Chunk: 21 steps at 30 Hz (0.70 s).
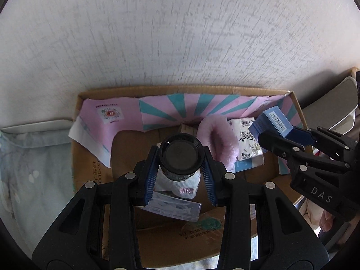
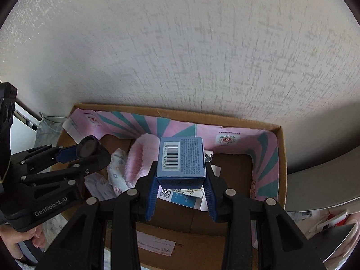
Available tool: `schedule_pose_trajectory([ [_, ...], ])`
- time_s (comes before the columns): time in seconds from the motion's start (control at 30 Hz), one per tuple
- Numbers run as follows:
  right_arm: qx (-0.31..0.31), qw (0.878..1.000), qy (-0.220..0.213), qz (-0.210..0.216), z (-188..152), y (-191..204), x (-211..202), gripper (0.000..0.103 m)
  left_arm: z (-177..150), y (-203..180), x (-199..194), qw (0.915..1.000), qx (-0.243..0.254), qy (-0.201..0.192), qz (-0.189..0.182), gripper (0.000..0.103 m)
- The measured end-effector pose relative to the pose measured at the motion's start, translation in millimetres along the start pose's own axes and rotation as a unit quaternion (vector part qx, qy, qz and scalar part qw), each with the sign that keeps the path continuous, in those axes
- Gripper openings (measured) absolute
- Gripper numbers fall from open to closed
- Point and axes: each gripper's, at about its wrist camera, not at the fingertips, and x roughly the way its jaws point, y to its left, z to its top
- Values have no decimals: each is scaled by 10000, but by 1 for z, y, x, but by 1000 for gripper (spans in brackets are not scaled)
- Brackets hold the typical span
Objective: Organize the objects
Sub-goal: 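Open both tools to drop the black jar and blue box into the box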
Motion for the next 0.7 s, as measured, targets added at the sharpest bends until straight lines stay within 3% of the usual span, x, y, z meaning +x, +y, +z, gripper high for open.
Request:
schedule_pose_trajectory([
  [0.37,248,9994,236,38,15,-6,9,34,-1,-3,-5,9993,339,-6,160,34],
  [0.43,360,9989,287,77,17,-9,12,44,-4,-6,-4,9985,423,36,346,35],
  [0.5,472,9981,363,150,19,-12,16,88,-6,-6,-4,9981,466,89,381,39],
  [0.53,503,9976,428,189,15,-16,18,99,-8,-5,-4,9984,459,99,306,52],
  [0.57,538,9974,457,171,17,-17,19,103,-10,-4,-5,9986,438,105,272,69],
  [0.6,562,9973,456,133,19,-18,20,103,-11,-3,-5,9986,431,113,287,100],
  [0.7,670,9967,444,108,16,-22,20,103,-14,0,-8,9987,437,65,233,103],
])
